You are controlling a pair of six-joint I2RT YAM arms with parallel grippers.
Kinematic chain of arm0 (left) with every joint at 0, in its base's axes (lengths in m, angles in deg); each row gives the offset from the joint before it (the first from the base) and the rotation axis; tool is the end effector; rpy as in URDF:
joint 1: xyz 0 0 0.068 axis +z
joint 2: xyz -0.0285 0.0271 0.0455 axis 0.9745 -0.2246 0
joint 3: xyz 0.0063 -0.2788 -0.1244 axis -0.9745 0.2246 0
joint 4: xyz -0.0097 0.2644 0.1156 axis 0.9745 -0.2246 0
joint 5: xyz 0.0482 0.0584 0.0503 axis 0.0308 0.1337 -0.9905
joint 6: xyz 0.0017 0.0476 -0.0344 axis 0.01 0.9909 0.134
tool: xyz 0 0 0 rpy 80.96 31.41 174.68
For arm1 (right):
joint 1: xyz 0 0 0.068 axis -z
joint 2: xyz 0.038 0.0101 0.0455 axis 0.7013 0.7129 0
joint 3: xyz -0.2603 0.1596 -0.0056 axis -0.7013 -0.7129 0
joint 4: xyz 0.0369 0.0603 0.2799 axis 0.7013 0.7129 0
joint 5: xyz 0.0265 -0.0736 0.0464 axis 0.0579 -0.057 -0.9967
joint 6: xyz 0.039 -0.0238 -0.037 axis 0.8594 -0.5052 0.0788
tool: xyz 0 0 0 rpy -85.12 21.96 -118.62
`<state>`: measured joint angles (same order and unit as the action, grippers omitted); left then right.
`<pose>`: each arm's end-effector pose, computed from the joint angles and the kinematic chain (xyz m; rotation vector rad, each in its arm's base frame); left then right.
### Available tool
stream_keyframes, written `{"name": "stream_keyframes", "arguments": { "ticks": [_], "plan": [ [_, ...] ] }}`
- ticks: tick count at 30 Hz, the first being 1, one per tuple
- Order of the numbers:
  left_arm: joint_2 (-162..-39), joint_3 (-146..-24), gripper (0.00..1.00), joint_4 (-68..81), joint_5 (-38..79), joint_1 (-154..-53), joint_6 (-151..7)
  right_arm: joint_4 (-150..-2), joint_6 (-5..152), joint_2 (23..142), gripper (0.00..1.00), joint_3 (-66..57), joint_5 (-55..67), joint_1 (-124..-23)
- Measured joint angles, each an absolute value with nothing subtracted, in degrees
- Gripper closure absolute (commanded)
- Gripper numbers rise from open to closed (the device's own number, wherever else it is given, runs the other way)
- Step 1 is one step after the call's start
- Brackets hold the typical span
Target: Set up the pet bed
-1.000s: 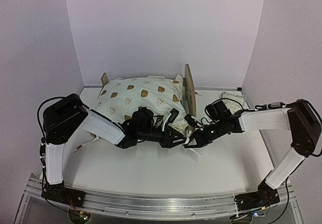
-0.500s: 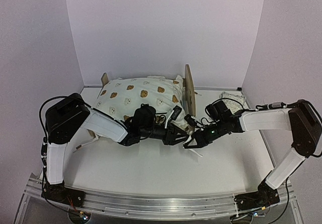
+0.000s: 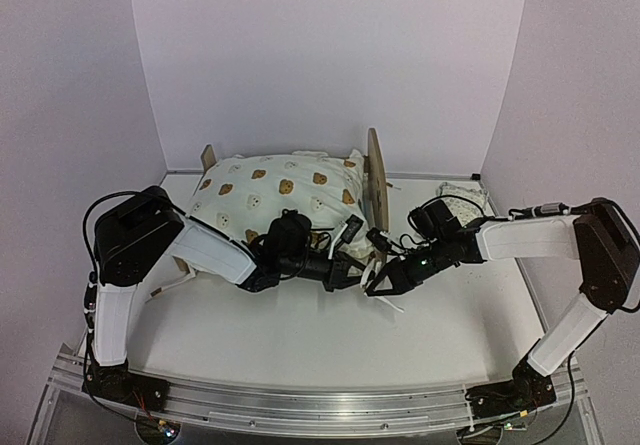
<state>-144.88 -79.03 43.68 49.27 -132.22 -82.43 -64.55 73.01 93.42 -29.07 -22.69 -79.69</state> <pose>0.2553 -0.4121 0.1583 1.0576 1.7648 -1.4892 0.2645 0.2176 0.1872 -0.9113 2.4019 1.0920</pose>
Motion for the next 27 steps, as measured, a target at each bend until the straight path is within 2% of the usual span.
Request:
{"name": "stream_keyframes", "arguments": {
  "ticks": [17,19,22,25,27],
  "plan": [
    [-141.55,-74.78,1.00,42.58,43.49,-132.22,-82.50,-64.59,73.01,92.76,0.97,-29.07,-22.65,-79.69],
    [-141.55,-74.78,0.96,42.58,43.49,-132.22,-82.52,-64.61,73.01,92.76,0.99,-29.07,-22.63,-79.69],
    [-141.55,-74.78,0.83,42.58,43.54,-132.22,-82.45,-64.61,72.99,92.76,1.00,-29.07,-22.63,-79.69],
    [-141.55,-74.78,0.73,42.64,43.67,-132.22,-82.81,-64.61,72.99,92.76,1.00,-29.07,-22.65,-79.69],
    [-141.55,-74.78,0.70,42.72,43.72,-132.22,-82.86,-64.61,72.99,92.76,1.00,-29.07,-22.65,-79.69]
  ]
}}
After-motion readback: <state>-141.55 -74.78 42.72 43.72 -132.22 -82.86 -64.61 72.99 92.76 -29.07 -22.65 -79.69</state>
